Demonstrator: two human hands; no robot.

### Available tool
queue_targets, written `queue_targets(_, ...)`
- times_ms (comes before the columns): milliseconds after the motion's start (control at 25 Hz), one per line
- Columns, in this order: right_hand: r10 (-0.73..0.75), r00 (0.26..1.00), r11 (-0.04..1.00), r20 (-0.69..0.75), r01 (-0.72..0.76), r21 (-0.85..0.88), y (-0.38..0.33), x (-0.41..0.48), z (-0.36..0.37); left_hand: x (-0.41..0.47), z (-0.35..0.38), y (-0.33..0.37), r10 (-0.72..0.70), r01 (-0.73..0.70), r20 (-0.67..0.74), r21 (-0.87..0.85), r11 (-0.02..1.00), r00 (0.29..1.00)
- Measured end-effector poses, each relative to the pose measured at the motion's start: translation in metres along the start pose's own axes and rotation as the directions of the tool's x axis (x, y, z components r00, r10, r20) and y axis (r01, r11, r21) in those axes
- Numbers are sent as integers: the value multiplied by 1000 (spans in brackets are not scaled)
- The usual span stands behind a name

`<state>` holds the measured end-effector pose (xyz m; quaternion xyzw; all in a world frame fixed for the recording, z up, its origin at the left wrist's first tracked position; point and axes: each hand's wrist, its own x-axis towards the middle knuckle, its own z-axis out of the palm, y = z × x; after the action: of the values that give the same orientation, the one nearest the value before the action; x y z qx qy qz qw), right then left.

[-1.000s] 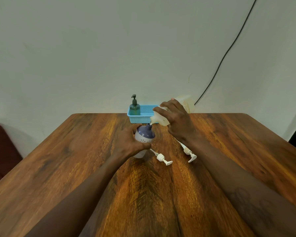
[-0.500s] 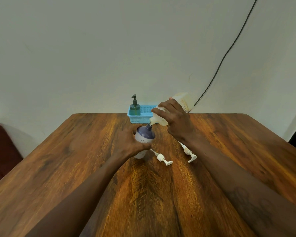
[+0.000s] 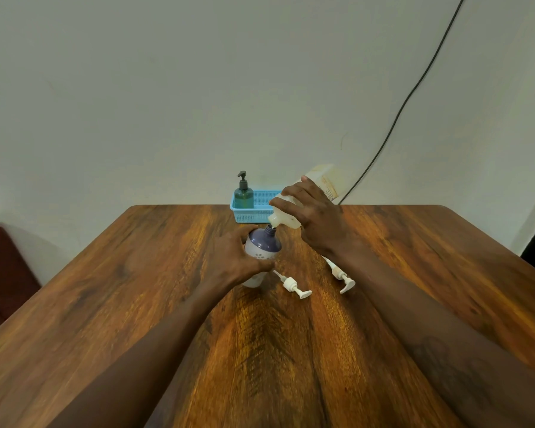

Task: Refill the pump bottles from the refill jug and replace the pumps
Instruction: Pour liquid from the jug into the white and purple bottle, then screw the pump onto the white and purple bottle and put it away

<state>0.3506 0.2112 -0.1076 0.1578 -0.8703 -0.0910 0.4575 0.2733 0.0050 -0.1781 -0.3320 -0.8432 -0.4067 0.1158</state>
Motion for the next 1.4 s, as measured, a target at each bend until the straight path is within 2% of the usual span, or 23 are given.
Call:
queue_targets(160,-44,999,999,-7,44,-25,0,1,-3,0,0,3,-8,8,10,-7,1000,1000)
queue_targets(400,-92,991,995,98,94,-15,3,1,1,-1,0,3,-5,5,15,-4,1000,1000)
queue_targets(560,-85,993,995,80,89,-37,0,0,-1,-3,0,2,-9,10,21,-1,1000,1000)
queue_targets(640,-18,996,1000,88,20,-18,2,-2,4,-4,-1,3,-15,16,14,-19,1000,1000)
queue_targets(760,194,967,962,166,-221,163,4,-12,16,-6,-4,4,-41,42,2,-51,998,999)
queue_targets(880,403,872,812,277,-480,331,4,-26,29,-9,-6,2,-44,44,0,-101,994,999)
queue_targets(1000,513,764,640,391,-644,419,5,-38,39,-12,-7,-4,-77,75,-14,-108,991,997)
queue_targets(1160,620,632,494,466,-775,394,11,-48,47,-12,-6,-12,-131,129,-6,-117,985,991)
queue_targets(1240,642,588,432,491,-807,402,16,-52,49,-11,-5,-12,-134,132,-5,-127,983,991)
queue_targets(1320,632,578,402,516,-814,419,20,-53,48,-11,-3,-13,-142,142,8,-123,982,990)
queue_targets(1400,606,601,424,521,-798,428,22,-53,44,-11,-2,-14,-171,173,25,-111,979,985)
